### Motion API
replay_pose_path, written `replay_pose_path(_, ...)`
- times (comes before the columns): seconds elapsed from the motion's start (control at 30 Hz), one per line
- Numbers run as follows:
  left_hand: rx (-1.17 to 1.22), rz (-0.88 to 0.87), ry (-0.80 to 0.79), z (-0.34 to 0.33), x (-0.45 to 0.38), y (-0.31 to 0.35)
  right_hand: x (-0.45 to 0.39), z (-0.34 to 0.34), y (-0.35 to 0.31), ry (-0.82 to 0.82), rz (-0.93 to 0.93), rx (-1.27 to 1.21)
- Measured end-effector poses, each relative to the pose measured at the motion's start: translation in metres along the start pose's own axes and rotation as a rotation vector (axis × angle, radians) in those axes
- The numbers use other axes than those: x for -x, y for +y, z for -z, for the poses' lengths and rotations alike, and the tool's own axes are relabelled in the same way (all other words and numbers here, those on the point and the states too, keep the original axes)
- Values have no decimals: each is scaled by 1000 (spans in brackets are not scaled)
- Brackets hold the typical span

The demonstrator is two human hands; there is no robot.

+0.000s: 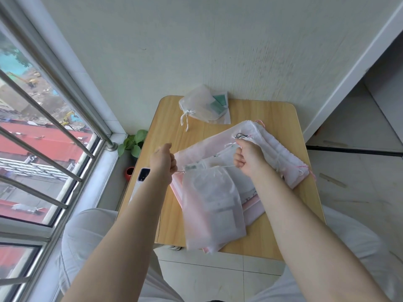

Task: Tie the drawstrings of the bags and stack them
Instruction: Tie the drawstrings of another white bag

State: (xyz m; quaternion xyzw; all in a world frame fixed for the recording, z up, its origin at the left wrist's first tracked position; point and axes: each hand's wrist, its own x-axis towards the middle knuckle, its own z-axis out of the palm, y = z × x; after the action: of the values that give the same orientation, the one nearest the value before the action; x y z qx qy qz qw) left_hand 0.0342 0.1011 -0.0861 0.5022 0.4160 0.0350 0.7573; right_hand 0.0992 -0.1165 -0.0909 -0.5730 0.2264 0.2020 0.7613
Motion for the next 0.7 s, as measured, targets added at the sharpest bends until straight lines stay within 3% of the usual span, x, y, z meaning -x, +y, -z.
replay_pose_path(0.13,-535,-415,57,3,1,-4,-2,5,2,132,269,501)
replay_pose_path(0.23,-888,-619,-38,5,3,-10,-1,10,0,153,427,789)
replay_pose_path(0.33,-1218,-669,-117,1,3,-16,4,5,3,43,471,1128)
replay_pose_path(0.43,-1390,-700,-118,-5,4,-18,8,-4,8,-30,520,1358)
replay_pose_path(0.57,-1434,-816,-38,-10,8,-15,11,-13,13,-92,582,1411)
replay_pose_path(0.7,-1548,-769,-13,-10,13,-14,17,-19,14,-10,624,1436)
